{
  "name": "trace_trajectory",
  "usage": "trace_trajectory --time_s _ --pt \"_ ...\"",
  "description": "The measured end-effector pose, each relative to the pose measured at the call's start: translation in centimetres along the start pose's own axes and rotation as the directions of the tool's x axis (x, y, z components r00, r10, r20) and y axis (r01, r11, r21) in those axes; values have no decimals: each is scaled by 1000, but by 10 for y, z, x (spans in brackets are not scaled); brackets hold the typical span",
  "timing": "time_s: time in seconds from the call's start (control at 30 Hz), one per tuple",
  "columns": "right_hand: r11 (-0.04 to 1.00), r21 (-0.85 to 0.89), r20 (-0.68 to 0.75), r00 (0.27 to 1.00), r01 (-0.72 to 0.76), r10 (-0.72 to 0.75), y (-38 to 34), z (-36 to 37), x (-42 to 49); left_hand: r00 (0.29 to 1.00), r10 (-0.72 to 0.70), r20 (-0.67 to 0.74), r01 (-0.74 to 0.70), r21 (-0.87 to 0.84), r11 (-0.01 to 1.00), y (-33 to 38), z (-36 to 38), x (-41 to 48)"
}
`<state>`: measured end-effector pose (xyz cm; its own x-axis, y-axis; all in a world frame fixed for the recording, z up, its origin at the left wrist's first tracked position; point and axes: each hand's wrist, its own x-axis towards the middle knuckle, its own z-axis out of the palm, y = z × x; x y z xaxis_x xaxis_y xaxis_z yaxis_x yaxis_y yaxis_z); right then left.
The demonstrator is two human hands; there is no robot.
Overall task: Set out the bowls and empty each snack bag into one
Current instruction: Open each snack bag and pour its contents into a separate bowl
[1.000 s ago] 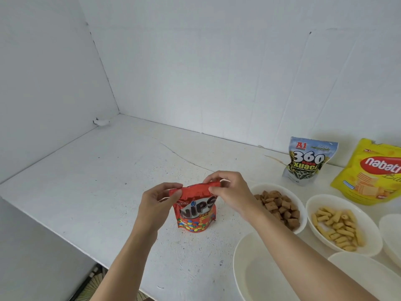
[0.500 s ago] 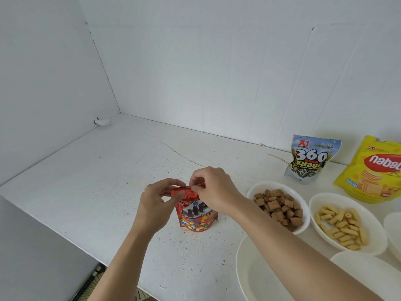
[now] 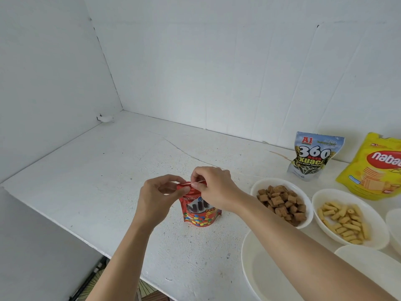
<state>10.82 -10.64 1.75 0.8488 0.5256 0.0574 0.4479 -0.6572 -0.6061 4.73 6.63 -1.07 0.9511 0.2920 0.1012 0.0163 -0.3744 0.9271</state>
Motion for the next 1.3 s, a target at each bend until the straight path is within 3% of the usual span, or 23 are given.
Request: trace_trajectory --time_s 0.6,0.87,1.03,1.3 --pt "997 78 -39 999 29 -26 3 -1 5 964 244 111 -260 168 951 3 -4 2" --pt "993 35 26 993 113 -114 5 -3 0 975 145 169 -178 196 964 6 -10 9" --pt "991 78 117 986 110 -119 9 -12 -1 974 157 164 -197 268 943 14 -13 14" --pt "984 -6 43 984 176 -175 9 -11 -6 955 101 279 -151 163 975 15 -14 6"
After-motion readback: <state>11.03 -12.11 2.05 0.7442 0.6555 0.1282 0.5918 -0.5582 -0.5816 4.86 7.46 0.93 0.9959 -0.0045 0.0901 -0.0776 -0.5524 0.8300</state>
